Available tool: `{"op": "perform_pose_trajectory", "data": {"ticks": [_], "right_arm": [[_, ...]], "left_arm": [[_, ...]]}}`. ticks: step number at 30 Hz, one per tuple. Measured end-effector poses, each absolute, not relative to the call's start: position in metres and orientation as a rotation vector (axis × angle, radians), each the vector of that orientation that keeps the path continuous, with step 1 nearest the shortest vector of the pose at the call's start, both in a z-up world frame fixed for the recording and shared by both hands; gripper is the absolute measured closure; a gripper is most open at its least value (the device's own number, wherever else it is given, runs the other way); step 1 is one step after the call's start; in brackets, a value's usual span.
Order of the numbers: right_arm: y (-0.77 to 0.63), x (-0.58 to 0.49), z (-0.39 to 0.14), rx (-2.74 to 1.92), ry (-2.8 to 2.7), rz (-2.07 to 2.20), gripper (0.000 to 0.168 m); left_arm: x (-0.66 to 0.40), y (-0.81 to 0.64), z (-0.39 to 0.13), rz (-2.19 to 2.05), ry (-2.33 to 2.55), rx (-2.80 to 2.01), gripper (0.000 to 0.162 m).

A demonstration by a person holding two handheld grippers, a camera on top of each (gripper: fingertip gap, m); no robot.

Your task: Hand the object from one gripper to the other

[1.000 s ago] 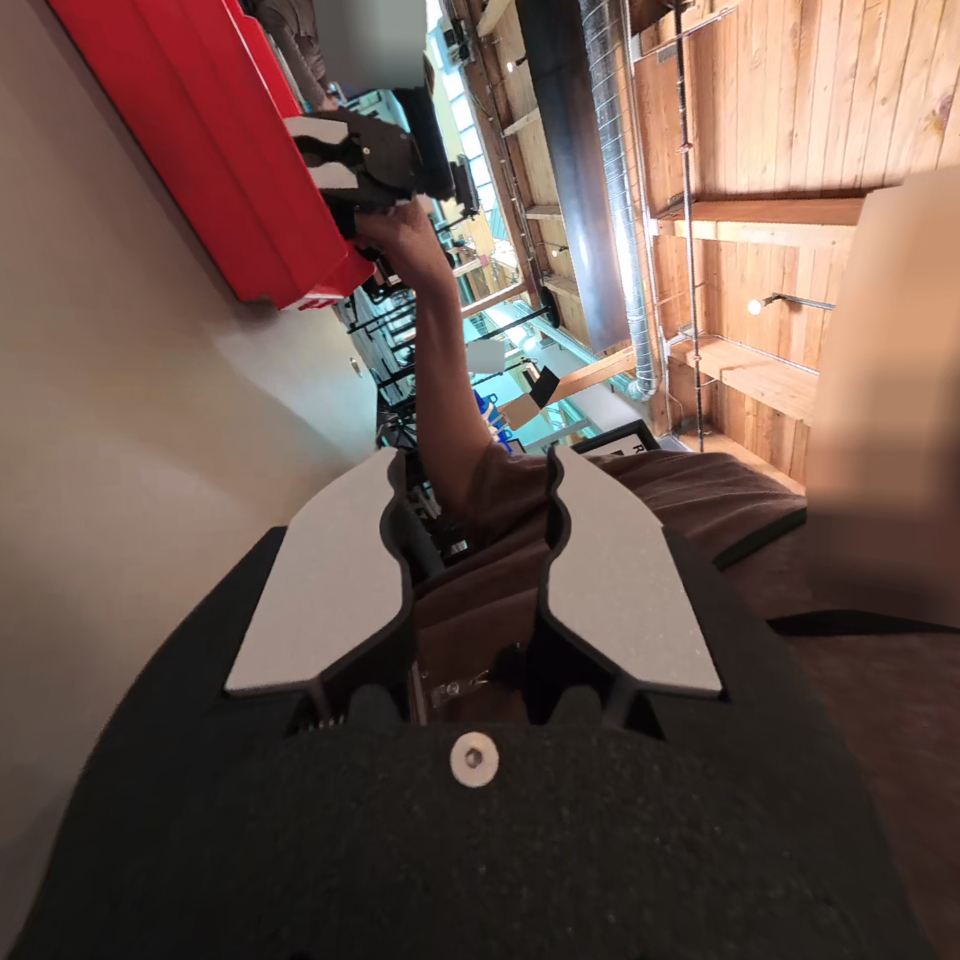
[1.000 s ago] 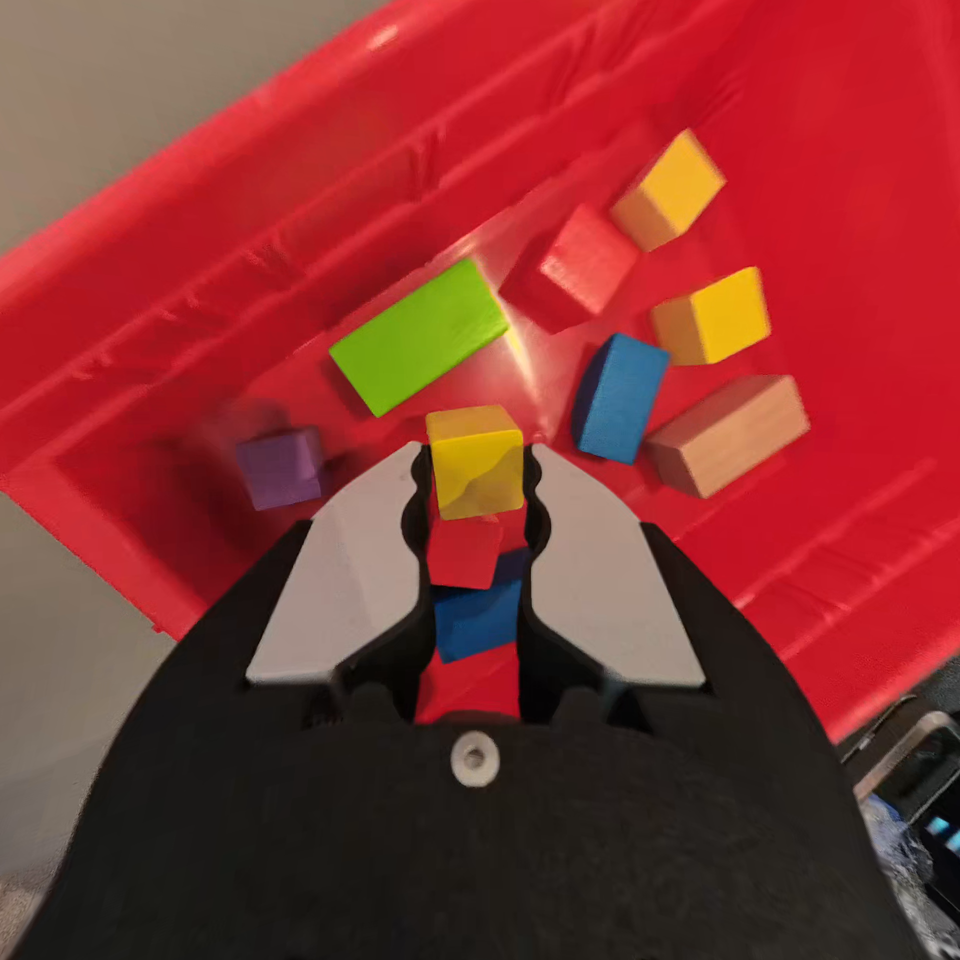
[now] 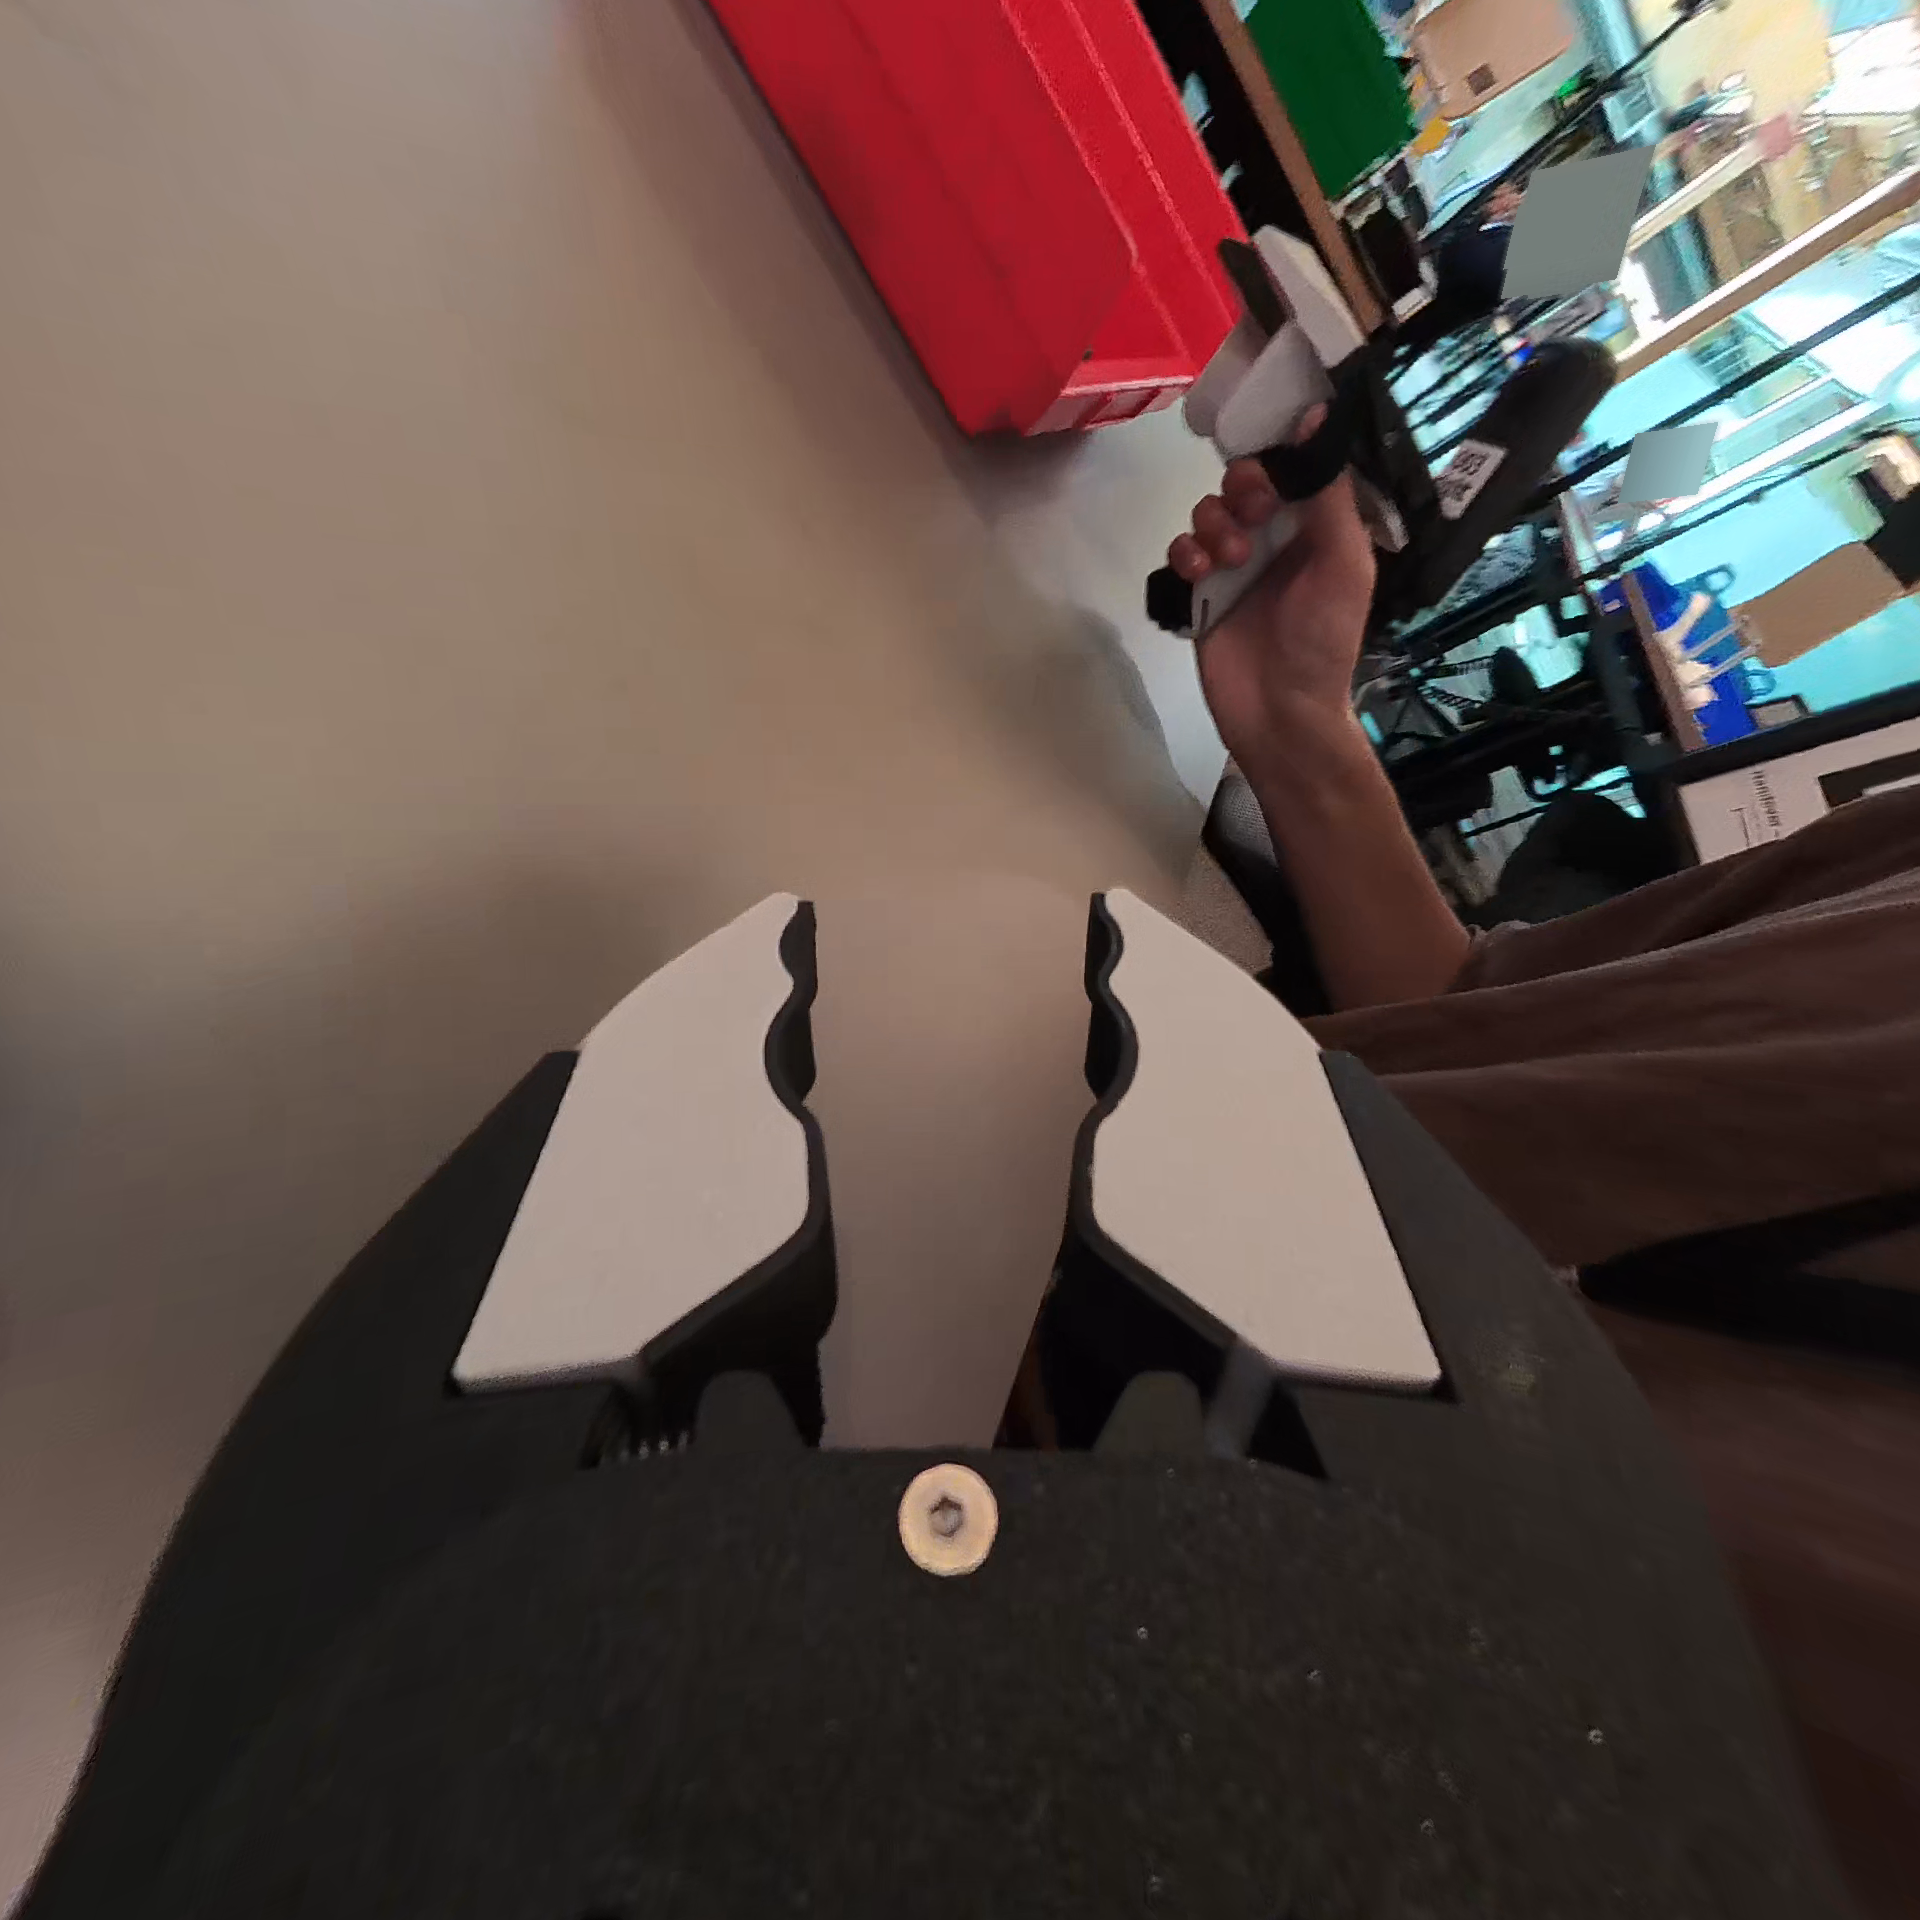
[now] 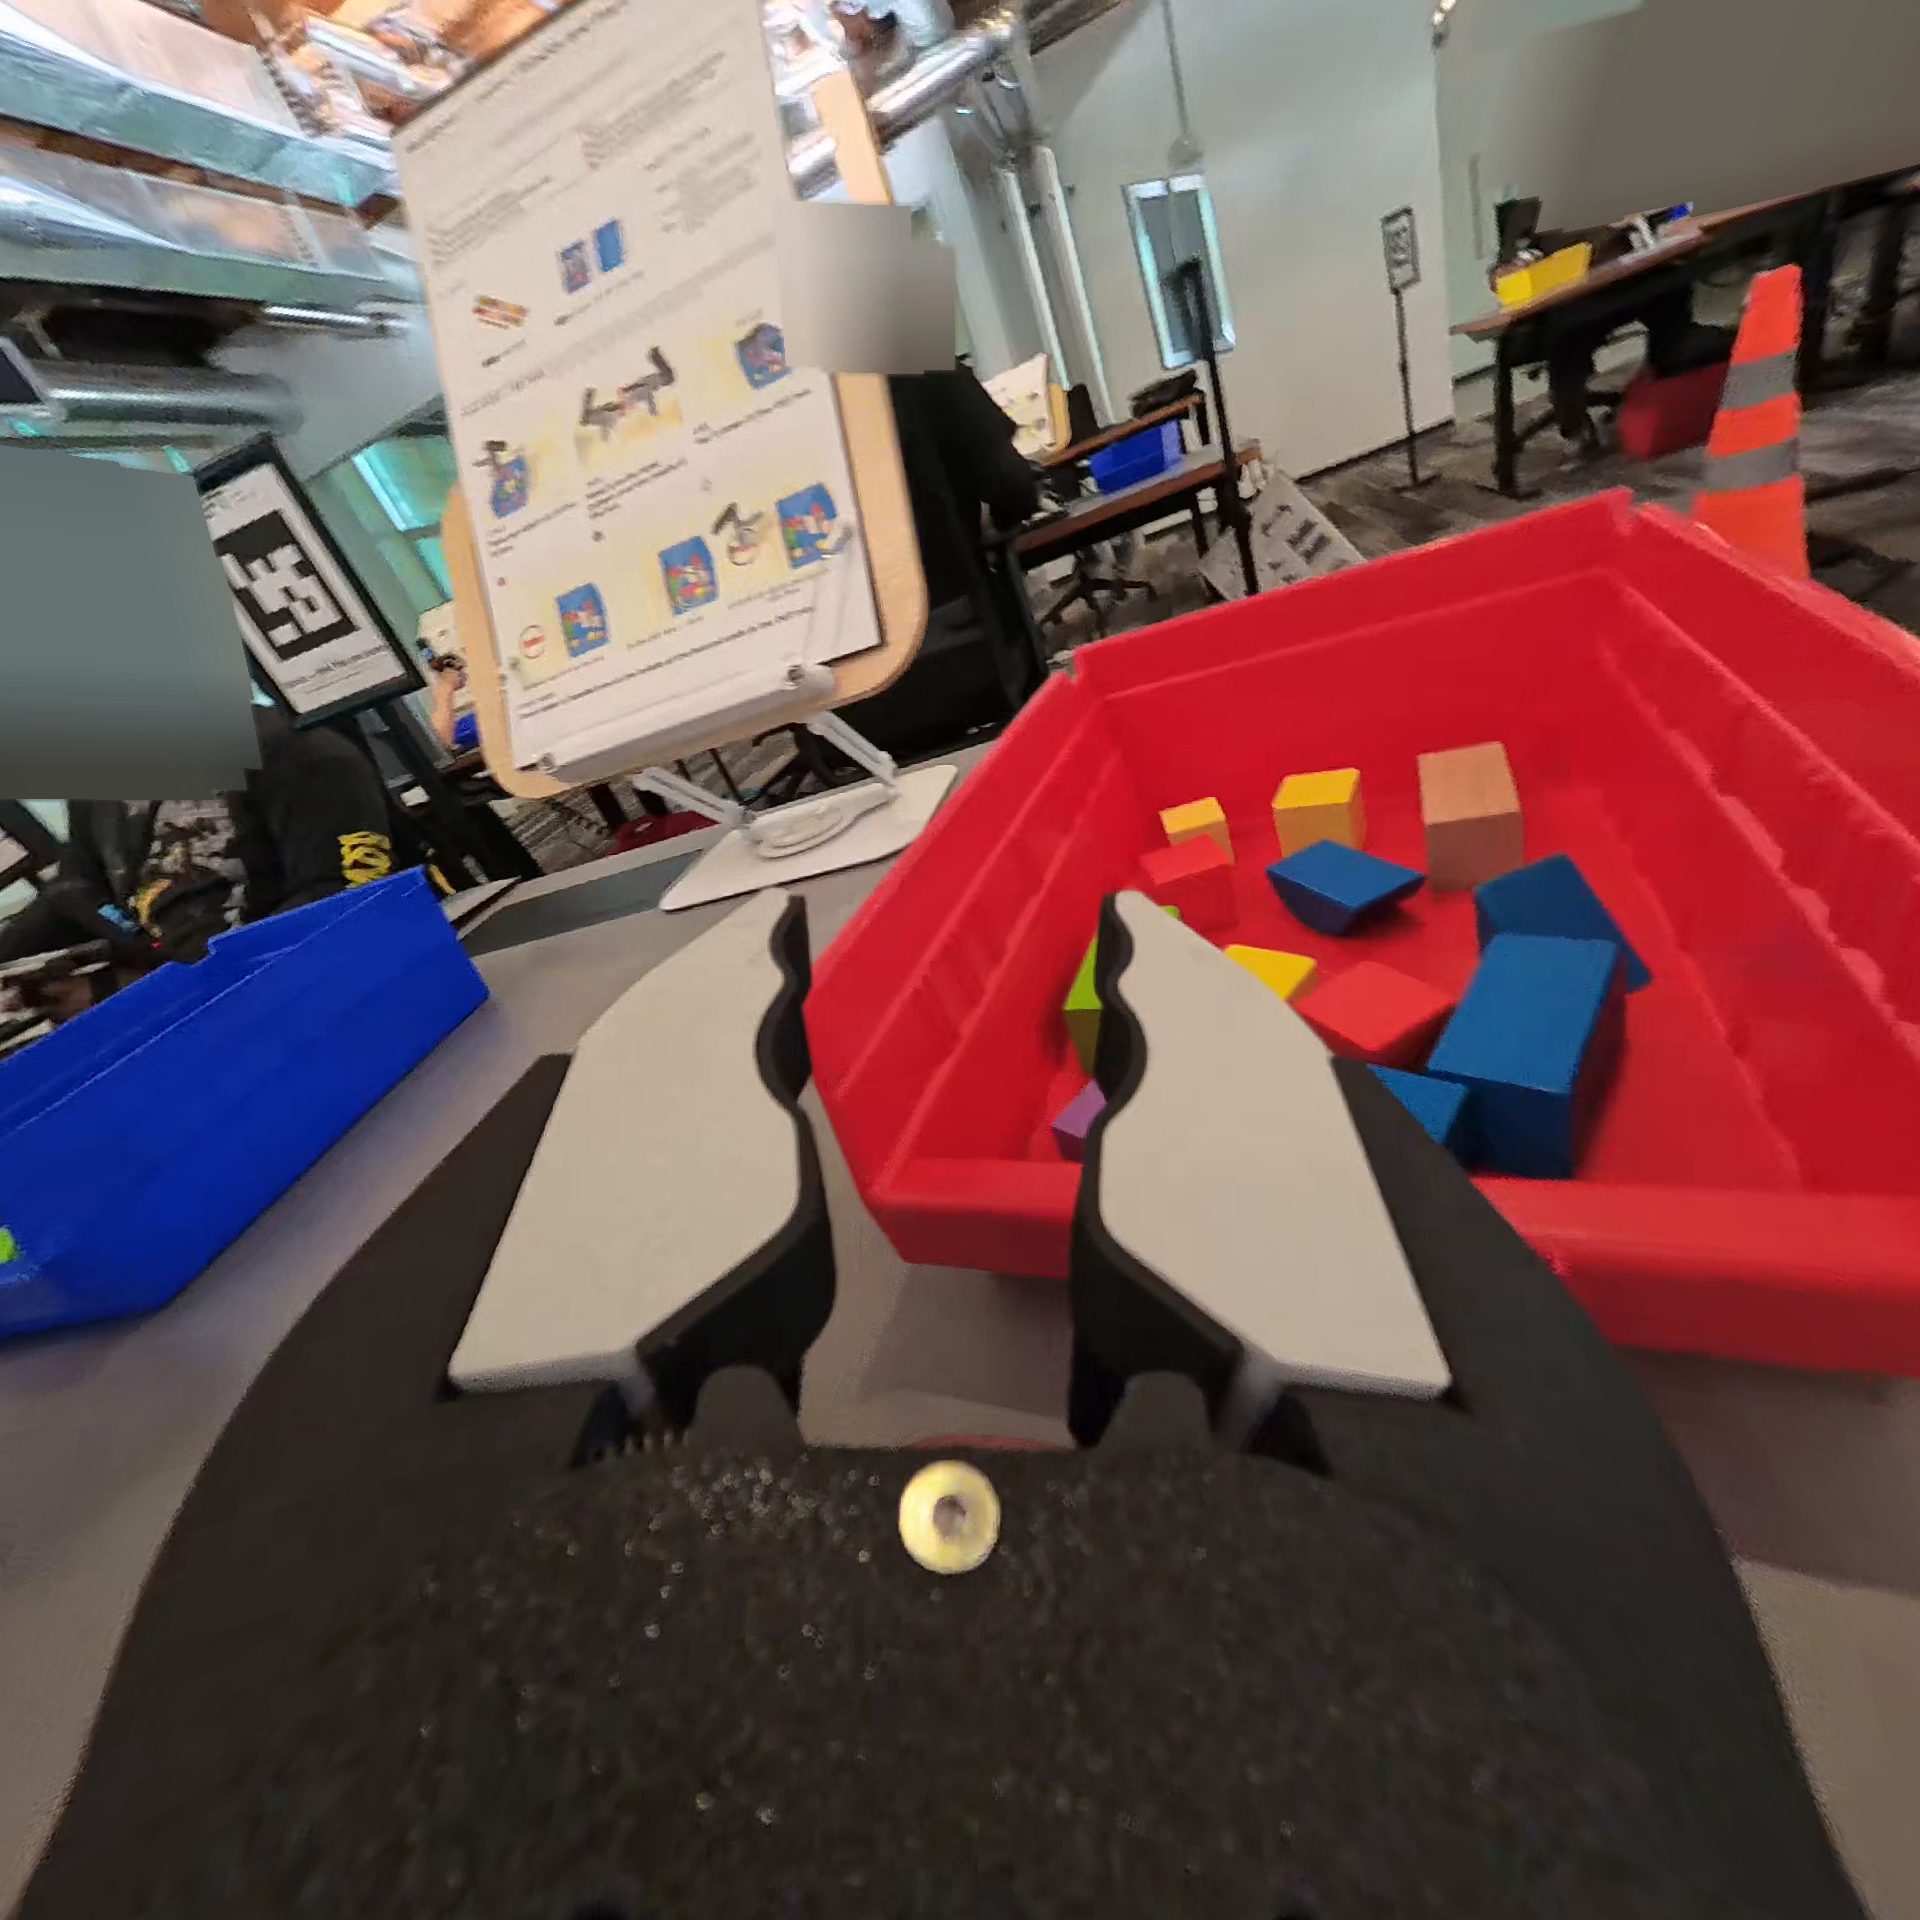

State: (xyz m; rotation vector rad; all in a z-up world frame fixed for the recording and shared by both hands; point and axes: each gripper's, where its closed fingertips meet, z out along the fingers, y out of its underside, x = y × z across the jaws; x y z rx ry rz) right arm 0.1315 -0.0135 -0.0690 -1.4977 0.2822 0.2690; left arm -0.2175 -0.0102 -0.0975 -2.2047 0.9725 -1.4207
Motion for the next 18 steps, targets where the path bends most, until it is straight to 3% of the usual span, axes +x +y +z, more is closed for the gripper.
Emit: {"op": "perform_pose_trajectory", "data": {"ticks": [8,18], "right_arm": [[0.004,0.096,-0.075,-1.599,0.027,0.182,0.116],[0.006,0.073,-0.083,-1.656,-0.120,0.171,0.117]], "left_arm": [[-0.371,0.077,-0.092,-0.471,0.942,-2.582,0.105],[-0.425,0.129,-0.122,-0.035,1.260,-2.867,0.088]]}}
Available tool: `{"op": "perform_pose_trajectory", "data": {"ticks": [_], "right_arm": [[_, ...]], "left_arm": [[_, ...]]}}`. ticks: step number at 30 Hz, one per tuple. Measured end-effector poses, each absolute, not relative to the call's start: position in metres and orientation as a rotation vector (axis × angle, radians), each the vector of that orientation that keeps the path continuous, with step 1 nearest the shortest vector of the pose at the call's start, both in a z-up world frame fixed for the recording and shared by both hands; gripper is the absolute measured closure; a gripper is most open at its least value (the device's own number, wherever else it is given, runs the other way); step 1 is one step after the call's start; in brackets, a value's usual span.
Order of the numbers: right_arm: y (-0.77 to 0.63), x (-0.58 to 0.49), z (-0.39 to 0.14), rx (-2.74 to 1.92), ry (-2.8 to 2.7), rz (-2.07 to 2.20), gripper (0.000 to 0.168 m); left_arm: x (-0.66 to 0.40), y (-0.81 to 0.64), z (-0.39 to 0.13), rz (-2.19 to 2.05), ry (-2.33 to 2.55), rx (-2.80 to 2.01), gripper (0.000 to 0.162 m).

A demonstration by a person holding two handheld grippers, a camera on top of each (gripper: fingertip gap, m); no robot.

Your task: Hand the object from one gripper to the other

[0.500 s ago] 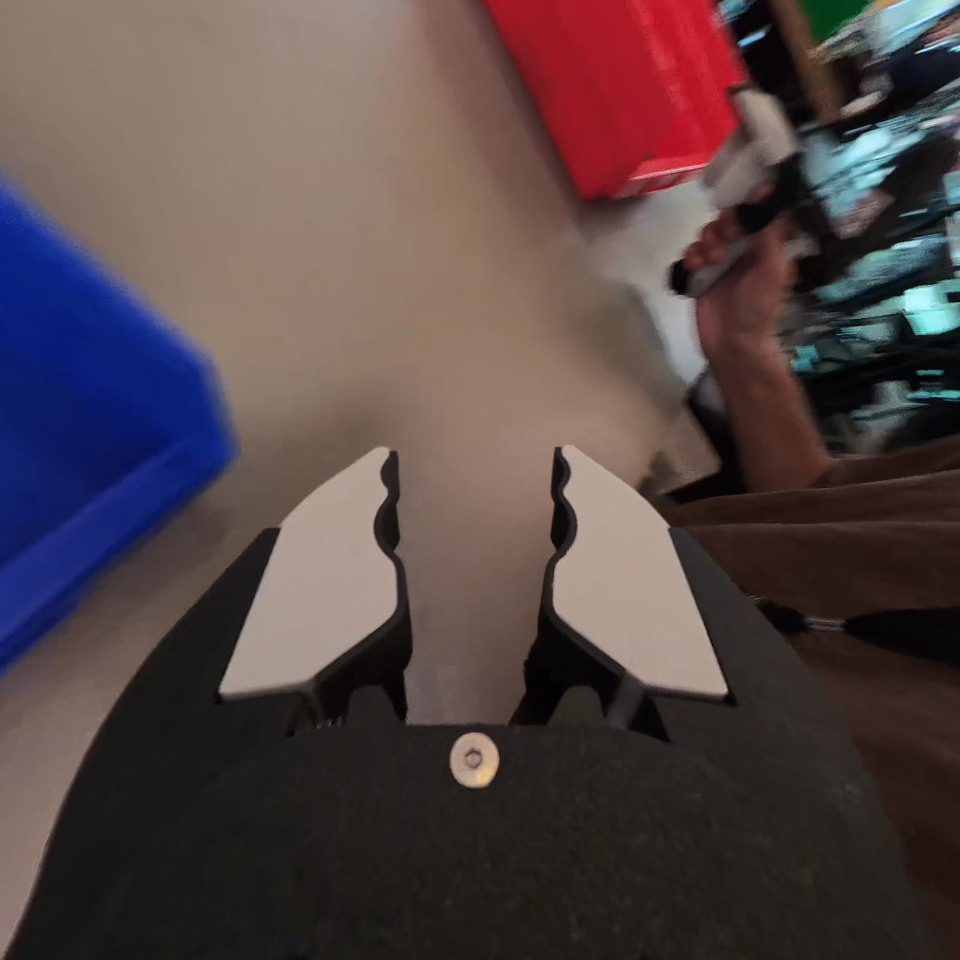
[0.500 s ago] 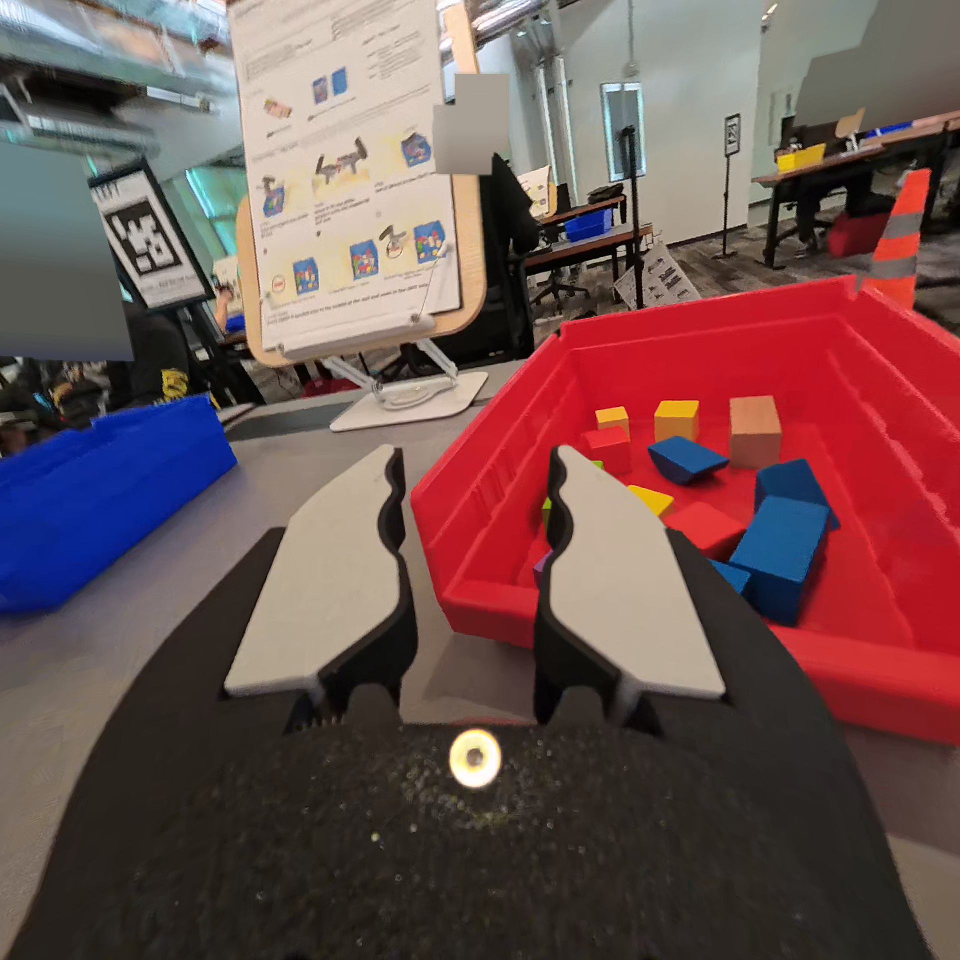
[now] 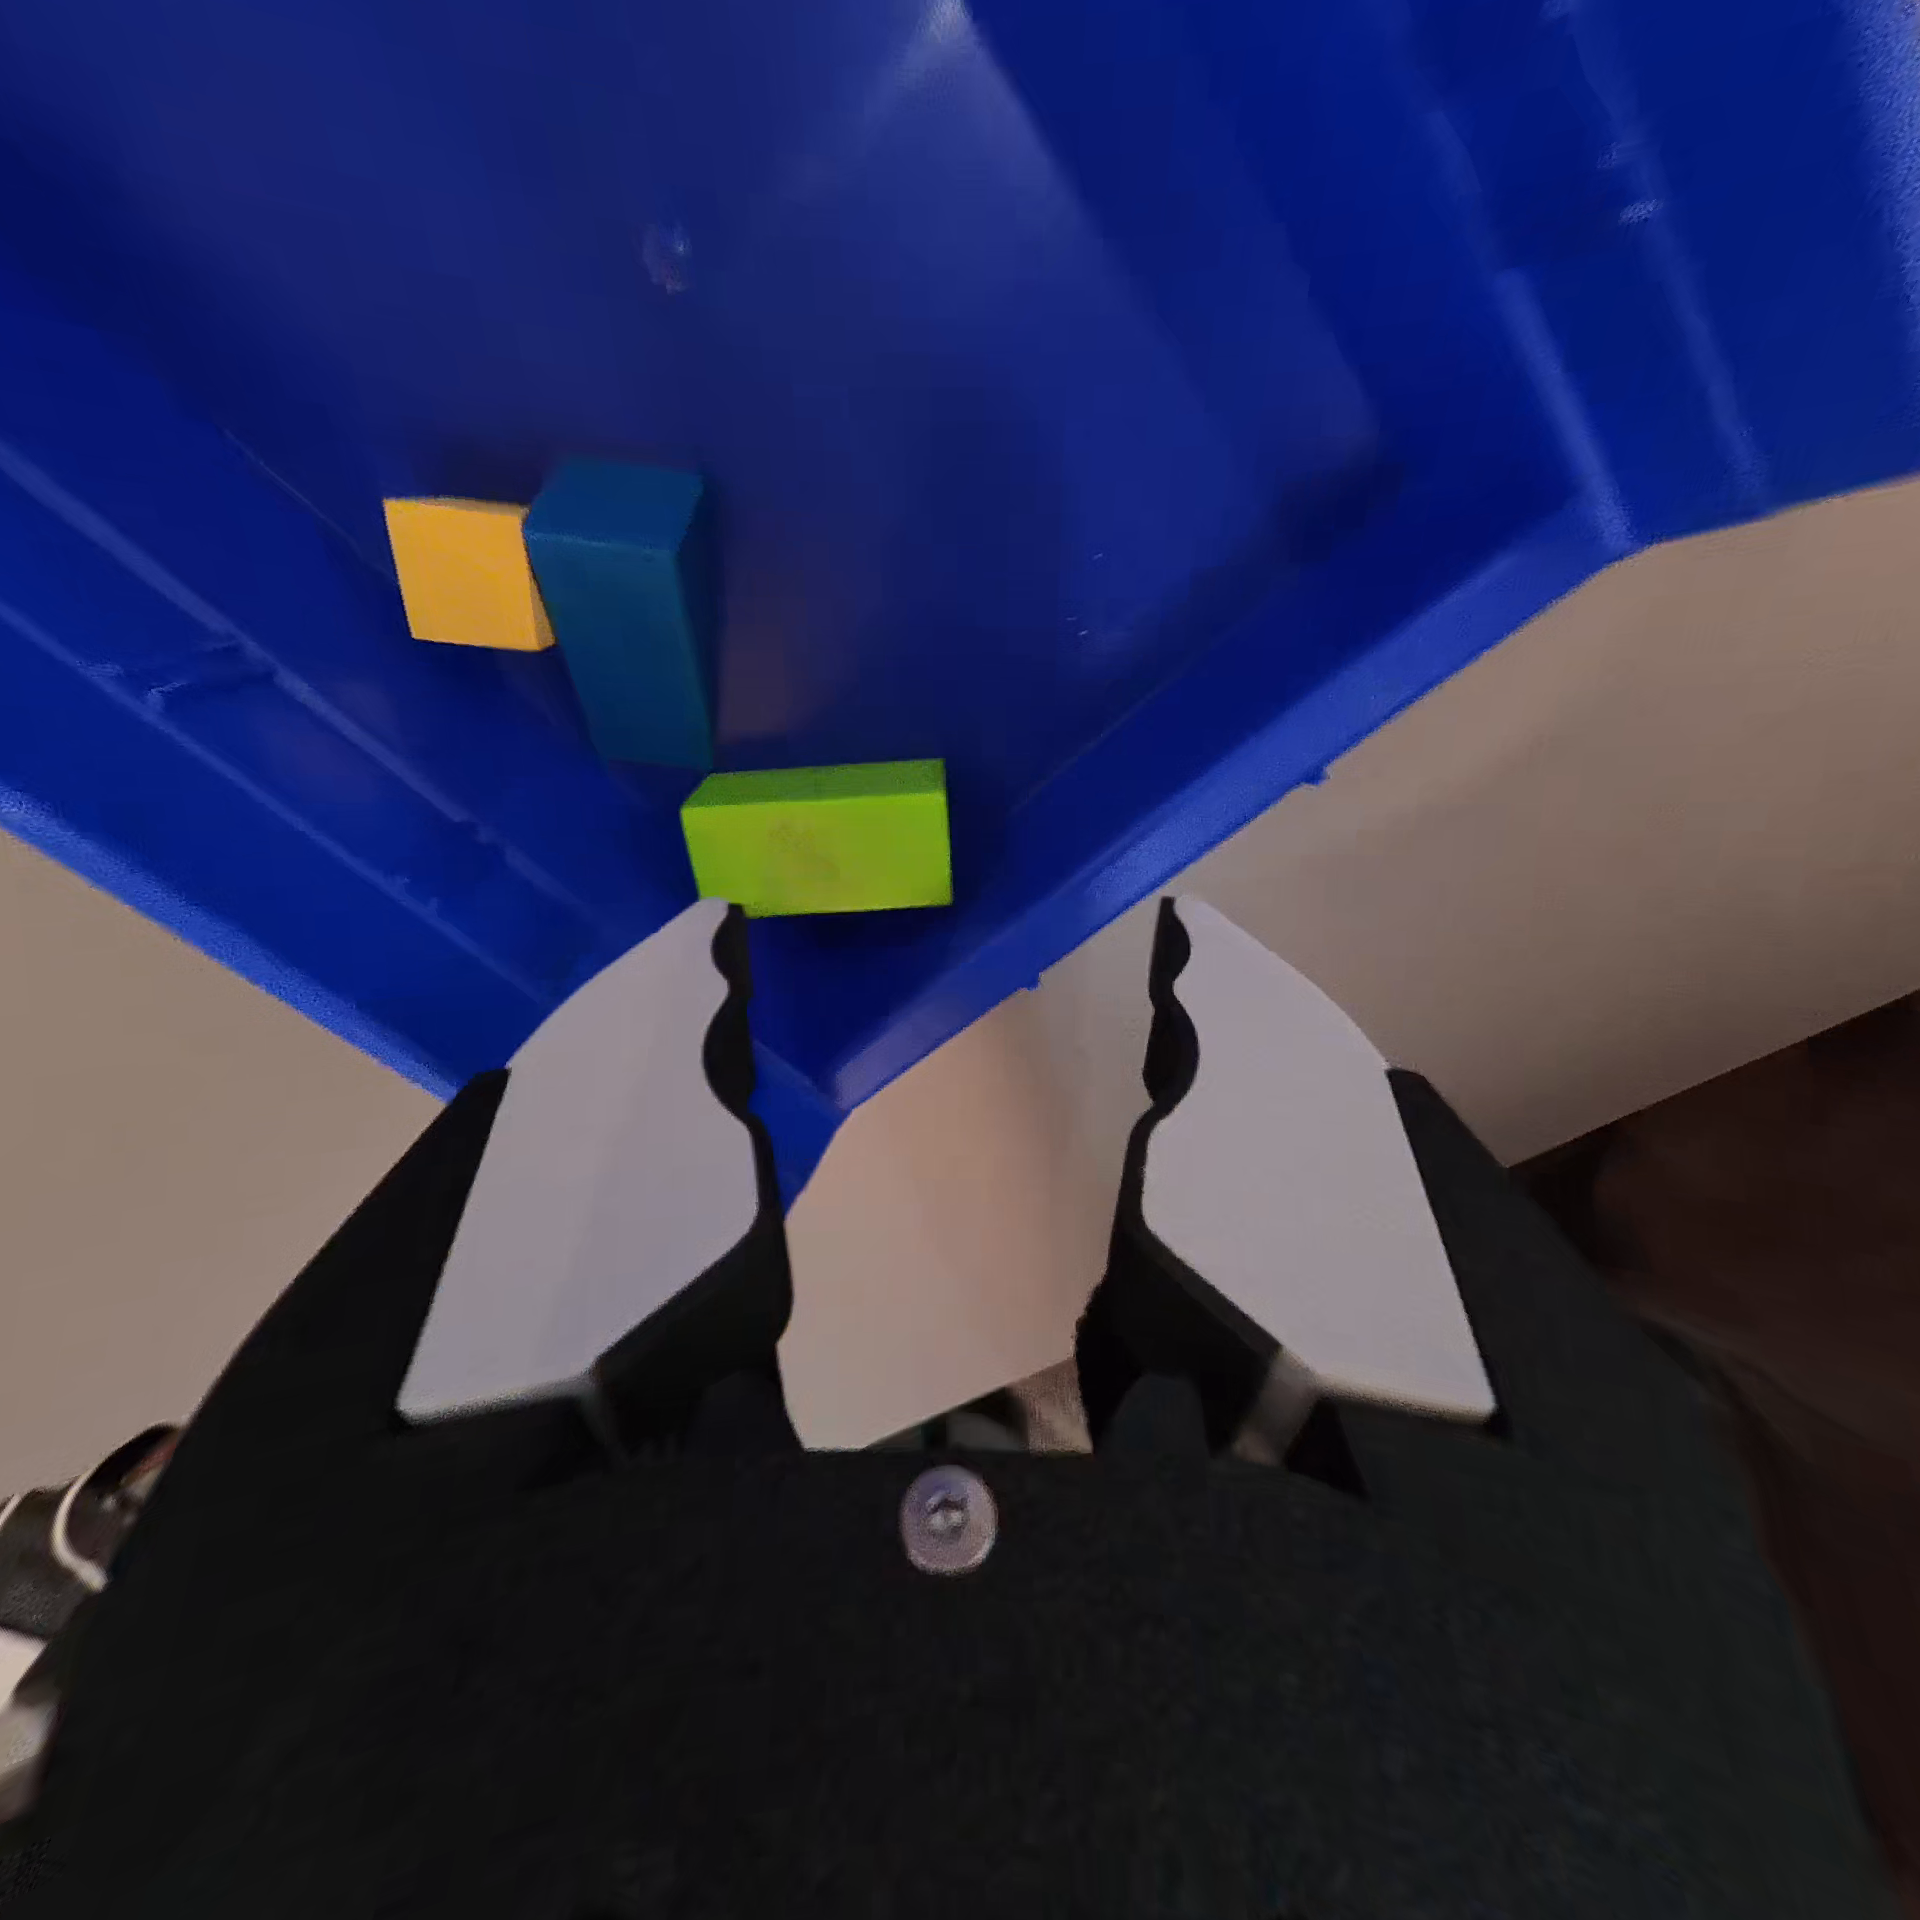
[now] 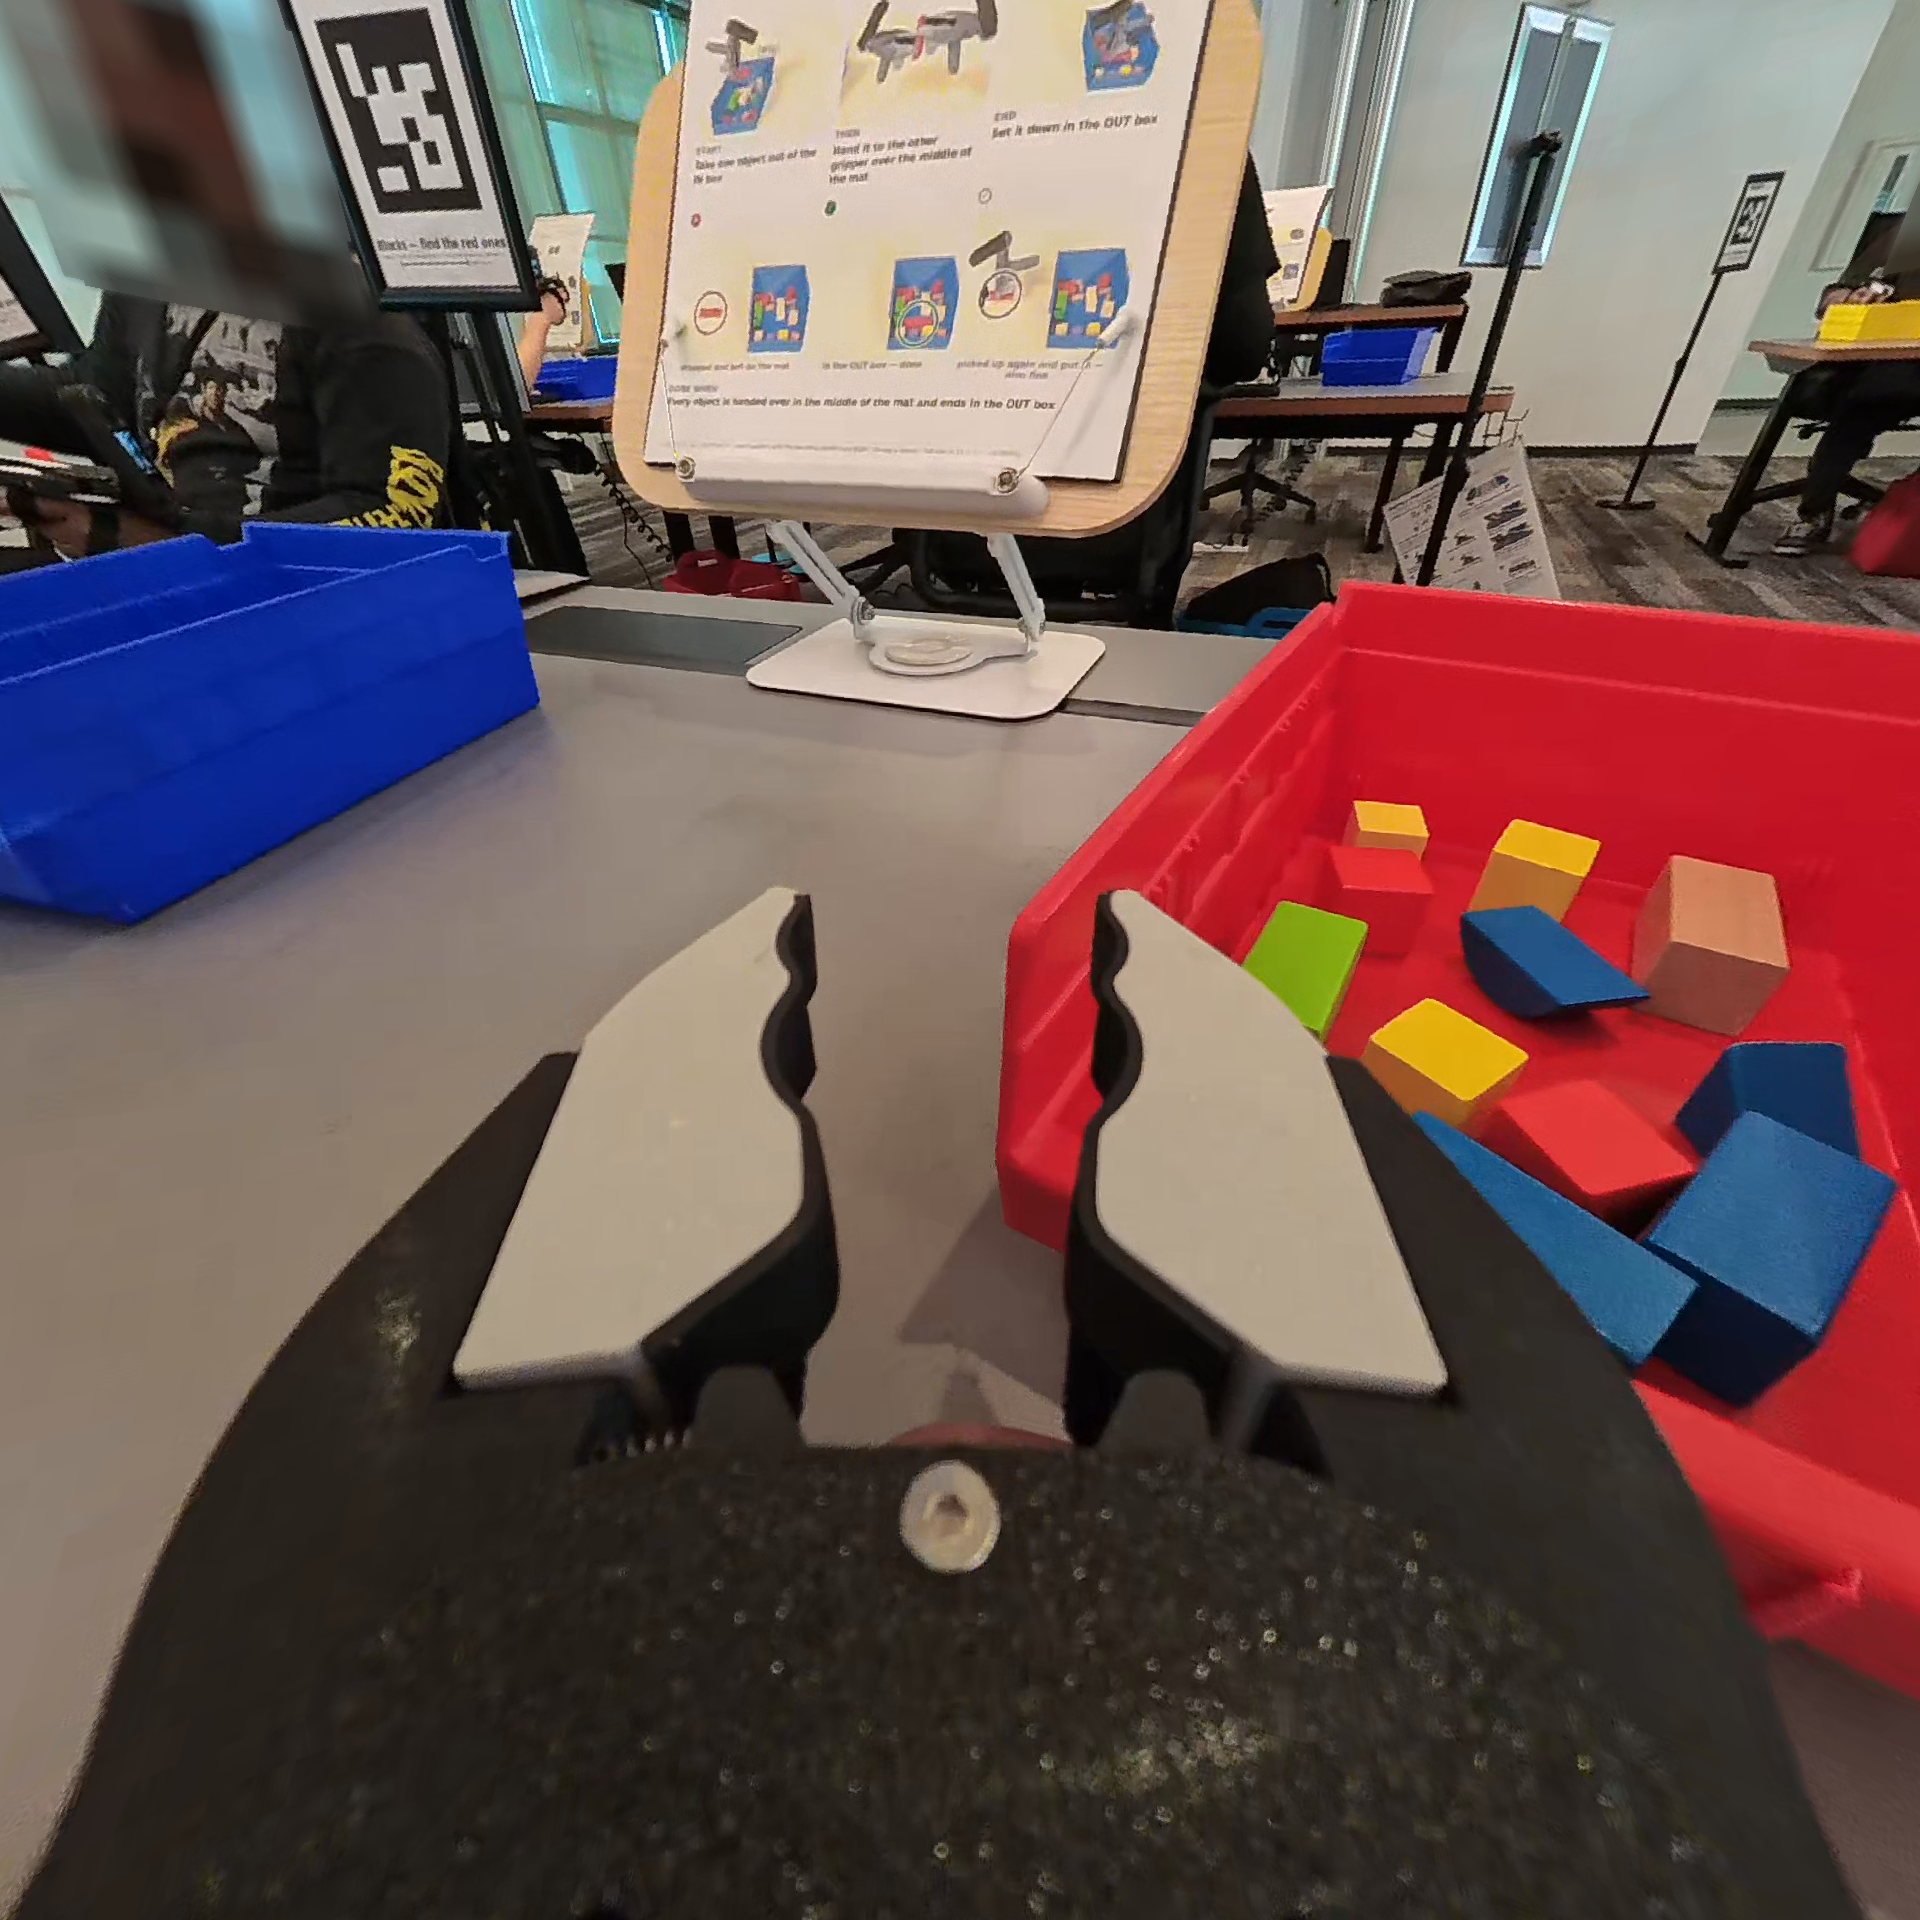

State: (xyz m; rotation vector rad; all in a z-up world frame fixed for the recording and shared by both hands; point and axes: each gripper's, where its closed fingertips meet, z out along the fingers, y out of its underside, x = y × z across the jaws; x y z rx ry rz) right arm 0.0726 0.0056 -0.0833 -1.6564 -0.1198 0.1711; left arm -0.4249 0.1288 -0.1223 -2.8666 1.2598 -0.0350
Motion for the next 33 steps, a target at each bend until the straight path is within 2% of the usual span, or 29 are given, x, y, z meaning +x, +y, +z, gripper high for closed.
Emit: {"op": "perform_pose_trajectory", "data": {"ticks": [2,6,14,17,20,28,33], "right_arm": [[0.006,0.072,-0.084,-1.662,-0.132,0.166,0.118],[0.005,0.070,-0.085,-1.668,-0.149,0.167,0.118],[0.004,0.067,-0.090,-1.695,-0.210,0.117,0.119],[0.004,0.065,-0.092,-1.705,-0.237,0.107,0.119],[0.004,0.061,-0.092,-1.704,-0.255,0.103,0.119],[0.004,0.059,-0.092,-1.700,-0.271,0.091,0.120],[0.003,0.048,-0.078,-1.638,-0.296,0.145,0.120]], "left_arm": [[-0.431,0.133,-0.135,0.029,1.280,-2.965,0.079],[-0.442,0.146,-0.154,0.199,1.308,-3.085,0.079],[-0.452,0.142,-0.179,0.413,1.274,-3.274,0.088],[-0.459,0.137,-0.182,0.537,1.312,-3.287,0.084],[-0.463,0.136,-0.184,0.617,1.330,-3.290,0.091],[-0.448,0.148,-0.170,0.398,1.244,-3.220,0.091],[-0.396,0.175,-0.119,-0.241,1.138,-2.886,0.091]]}}
